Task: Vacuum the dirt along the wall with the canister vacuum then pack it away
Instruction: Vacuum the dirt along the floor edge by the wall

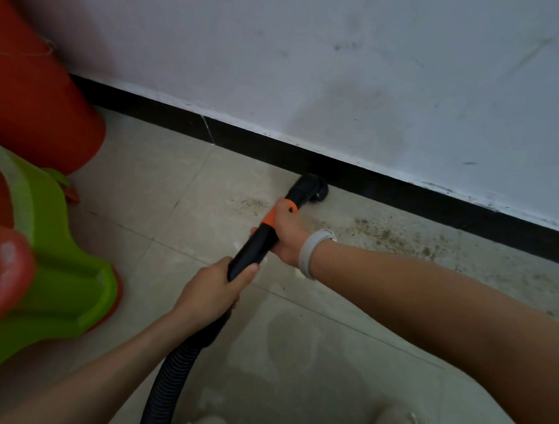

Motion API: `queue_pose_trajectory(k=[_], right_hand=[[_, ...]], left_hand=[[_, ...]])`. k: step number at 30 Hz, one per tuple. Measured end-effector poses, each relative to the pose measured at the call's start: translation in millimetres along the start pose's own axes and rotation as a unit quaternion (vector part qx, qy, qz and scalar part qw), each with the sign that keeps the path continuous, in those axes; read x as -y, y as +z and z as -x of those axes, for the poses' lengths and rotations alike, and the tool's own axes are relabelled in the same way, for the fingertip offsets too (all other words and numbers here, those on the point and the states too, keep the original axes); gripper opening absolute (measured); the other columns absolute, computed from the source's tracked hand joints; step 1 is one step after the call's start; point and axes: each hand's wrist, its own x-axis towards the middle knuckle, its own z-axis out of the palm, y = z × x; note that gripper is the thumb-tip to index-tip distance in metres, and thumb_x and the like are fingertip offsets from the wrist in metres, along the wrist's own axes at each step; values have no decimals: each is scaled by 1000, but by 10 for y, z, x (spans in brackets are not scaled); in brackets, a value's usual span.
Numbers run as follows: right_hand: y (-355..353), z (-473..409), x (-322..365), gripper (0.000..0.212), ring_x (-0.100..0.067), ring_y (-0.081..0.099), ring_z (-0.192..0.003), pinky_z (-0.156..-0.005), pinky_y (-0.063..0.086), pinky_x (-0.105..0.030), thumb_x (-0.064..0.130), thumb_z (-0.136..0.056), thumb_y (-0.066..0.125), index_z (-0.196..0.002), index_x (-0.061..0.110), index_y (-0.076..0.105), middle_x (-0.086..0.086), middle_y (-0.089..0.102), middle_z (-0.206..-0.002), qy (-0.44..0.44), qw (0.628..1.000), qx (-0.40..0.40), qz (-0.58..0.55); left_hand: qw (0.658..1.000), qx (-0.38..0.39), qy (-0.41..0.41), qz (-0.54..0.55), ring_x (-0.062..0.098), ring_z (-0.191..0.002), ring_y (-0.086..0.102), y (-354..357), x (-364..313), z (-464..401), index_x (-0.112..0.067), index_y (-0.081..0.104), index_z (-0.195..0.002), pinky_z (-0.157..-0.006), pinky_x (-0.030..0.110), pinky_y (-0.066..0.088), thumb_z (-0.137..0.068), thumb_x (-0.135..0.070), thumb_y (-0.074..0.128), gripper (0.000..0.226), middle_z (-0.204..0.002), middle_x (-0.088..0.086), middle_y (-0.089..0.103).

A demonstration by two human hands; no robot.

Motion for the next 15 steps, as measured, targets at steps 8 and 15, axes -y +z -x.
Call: queue_pose_trajectory(k=[8, 15], right_hand=[[814, -101, 24, 32, -25, 61, -55, -48, 53, -34, 41, -96, 46, -107, 12, 38, -9, 51, -91, 14, 989, 117, 87], [686, -175, 62, 34, -24, 59, -60, -51, 50, -37, 41, -97, 44, -113, 11, 35, -10, 50, -92, 39, 990, 104, 89]], left_hand=[[991, -118, -58, 5, 14, -58, 63, -298, 346, -122, -21, 54, -76, -64, 34, 51, -84, -61, 45, 42, -57, -3, 64], [995, -63, -61, 43, 9, -50, 62, -212, 311, -242, -17, 55, -76, -57, 29, 48, -88, -51, 52, 37, -56, 0, 64]])
